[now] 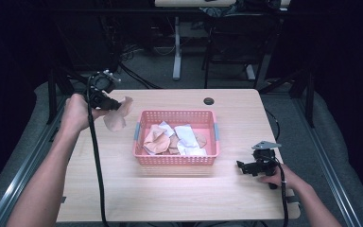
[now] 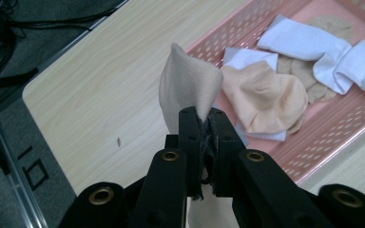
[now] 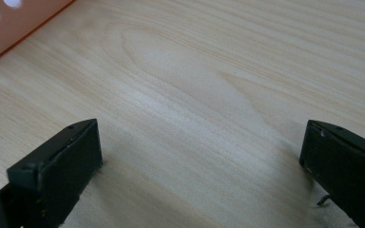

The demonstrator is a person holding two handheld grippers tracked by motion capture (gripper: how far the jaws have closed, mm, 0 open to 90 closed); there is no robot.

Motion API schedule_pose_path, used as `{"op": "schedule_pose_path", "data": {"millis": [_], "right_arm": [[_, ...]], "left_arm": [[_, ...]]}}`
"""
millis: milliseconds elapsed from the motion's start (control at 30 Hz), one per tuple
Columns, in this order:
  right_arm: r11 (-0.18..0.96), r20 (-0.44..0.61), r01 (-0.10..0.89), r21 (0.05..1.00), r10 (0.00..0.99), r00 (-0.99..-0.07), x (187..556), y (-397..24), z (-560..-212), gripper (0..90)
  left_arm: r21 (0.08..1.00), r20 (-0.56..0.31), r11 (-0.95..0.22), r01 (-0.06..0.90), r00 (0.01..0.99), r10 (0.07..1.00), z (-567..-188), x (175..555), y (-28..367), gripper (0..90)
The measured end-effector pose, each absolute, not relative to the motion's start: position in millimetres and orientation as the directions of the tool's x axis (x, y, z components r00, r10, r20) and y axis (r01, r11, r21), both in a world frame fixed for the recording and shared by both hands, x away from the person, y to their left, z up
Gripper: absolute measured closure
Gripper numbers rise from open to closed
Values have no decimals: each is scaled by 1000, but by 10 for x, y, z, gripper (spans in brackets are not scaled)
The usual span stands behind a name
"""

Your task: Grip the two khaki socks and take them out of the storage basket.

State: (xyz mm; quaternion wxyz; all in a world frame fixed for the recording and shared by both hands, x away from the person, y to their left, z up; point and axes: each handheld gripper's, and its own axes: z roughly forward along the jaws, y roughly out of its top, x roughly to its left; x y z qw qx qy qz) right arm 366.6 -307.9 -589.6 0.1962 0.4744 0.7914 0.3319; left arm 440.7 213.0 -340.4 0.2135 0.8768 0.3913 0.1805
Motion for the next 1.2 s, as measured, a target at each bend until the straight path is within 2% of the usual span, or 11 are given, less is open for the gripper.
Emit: {"op": "schedule_pose_path", "data": {"millis": [600,900,1200], "right_arm": [[329,4,621,711,882,-471,3665,-3078,-5896,0],[329,3,621,711,882,-471,3665,-3078,-5896,0],[329,4,621,711,882,-471,3666,-3078,-5896,0]], "left_arm": [[509,114,-506,696,528,841,-3556,4366,2788,855],[489,84,-455,744,478,874,-3853,4389,3023,856],[457,39,-425,781,460,887,-4213,4440,3095,856]]}}
